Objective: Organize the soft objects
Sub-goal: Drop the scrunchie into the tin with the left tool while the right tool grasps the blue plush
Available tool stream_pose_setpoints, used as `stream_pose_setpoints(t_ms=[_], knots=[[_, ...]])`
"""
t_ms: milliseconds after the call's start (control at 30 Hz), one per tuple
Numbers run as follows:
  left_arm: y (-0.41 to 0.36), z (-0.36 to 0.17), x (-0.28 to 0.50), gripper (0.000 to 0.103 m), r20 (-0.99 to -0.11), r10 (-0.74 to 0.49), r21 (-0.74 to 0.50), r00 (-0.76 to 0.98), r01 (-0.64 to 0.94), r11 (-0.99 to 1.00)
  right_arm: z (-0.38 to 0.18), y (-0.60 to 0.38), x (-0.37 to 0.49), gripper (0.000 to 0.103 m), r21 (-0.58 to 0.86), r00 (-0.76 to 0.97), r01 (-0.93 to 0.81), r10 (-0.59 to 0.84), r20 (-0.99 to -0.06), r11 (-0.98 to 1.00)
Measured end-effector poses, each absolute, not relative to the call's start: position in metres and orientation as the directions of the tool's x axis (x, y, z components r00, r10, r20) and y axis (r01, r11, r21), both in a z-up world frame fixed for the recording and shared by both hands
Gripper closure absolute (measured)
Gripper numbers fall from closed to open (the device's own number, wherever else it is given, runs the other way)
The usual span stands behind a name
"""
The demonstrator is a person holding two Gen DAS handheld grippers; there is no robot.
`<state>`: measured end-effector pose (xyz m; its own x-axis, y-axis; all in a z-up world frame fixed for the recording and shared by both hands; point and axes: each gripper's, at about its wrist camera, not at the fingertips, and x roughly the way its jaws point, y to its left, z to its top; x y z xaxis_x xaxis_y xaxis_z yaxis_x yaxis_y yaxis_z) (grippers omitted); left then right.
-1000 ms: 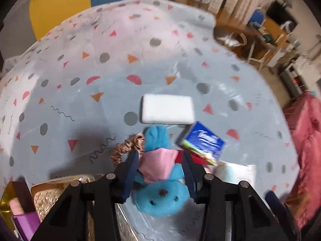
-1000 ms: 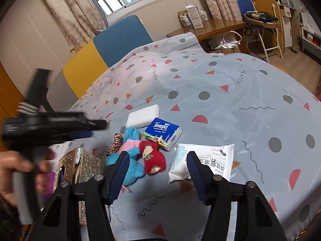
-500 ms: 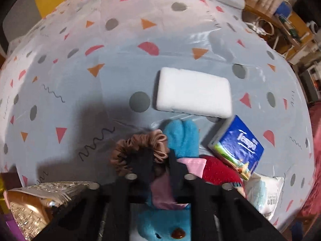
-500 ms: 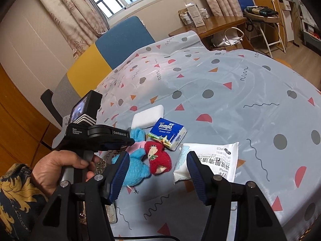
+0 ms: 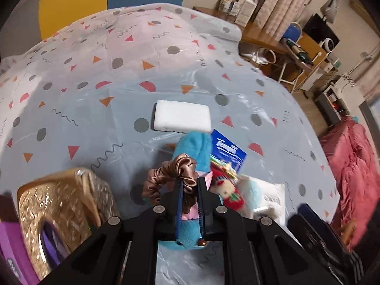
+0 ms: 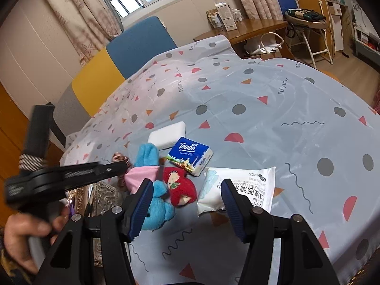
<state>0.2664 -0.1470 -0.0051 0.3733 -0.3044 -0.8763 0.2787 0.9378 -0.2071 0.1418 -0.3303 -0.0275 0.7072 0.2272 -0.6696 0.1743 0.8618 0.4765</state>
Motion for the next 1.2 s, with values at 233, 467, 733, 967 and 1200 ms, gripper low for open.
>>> stream_pose_setpoints(t_ms=[233,467,733,967,1200], knots=[[-0.140,0.021,0.228,0.092,-0.816,-0.439,-0.325,0.377,0.329,0.887,-0.031,-0.323,0.145,0.043,0.430,0.681,0.170,0.210,-0.702,0.886],[-0.117,0.057,0.182,0.092,-0.742,-0.505,-0.367,0.442,0.363,0.857,-0.038,-0.321,0.149,0.043,0.415,0.643,0.187,0.208,-0.737,0.890],[-0.095,0.073,0.156,0.092,-0.716,-0.505,-0.333,0.482,0.401,0.853,-0.051,-0.287,0.168,0.039,0.547,0.520,0.048,0.446,-0.728,0.836],[-0.080,0.080,0.169,0.092,-0.708,-0.496,-0.335,0.503,0.379,0.863,-0.068,-0.258,0.209,0.030,0.595,0.435,0.086,0.507,-0.744,0.799],[-0.032,0.111,0.180,0.092,-0.644,-0.461,-0.353,0.610,0.298,0.887,-0.095,-0.239,0.237,0.029,0.553,0.394,0.075,0.485,-0.781,0.830]])
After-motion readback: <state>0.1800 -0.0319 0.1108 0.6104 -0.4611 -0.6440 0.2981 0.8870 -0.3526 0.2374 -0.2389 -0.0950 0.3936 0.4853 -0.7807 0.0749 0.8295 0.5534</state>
